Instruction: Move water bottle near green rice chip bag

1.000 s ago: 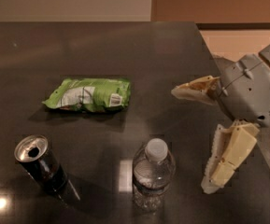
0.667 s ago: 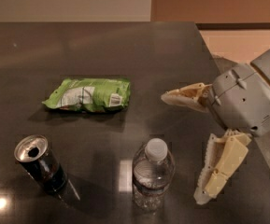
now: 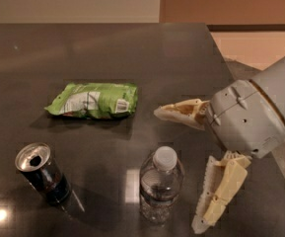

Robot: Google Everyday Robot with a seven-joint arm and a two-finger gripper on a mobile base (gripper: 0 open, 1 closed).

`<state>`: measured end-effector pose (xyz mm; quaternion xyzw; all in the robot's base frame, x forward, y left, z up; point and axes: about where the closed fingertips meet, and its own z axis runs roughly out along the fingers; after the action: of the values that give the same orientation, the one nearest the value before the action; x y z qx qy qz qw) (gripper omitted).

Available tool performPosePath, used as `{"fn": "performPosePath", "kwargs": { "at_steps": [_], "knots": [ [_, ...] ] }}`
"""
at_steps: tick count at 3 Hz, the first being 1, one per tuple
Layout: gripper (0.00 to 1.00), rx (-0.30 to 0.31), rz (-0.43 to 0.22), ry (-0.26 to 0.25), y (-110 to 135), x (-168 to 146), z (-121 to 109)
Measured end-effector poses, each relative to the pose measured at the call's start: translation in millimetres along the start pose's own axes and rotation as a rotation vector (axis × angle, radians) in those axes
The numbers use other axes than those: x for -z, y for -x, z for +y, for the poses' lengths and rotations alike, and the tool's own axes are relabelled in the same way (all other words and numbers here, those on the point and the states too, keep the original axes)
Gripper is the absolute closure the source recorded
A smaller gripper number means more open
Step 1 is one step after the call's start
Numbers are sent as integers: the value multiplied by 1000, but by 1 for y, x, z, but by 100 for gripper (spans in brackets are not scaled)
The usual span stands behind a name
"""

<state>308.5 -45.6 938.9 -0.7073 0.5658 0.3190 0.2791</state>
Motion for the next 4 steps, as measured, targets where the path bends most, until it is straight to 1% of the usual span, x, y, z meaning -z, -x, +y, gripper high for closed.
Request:
{"fn": "performPosePath", "kwargs": {
  "at_steps": [1,2,4],
  "knots": [
    [0,15,-21,23,4,-9,7],
    [18,28,-31,39,8,-15,13],
    [65,33,-25,37,15,-15,11]
  ]
}}
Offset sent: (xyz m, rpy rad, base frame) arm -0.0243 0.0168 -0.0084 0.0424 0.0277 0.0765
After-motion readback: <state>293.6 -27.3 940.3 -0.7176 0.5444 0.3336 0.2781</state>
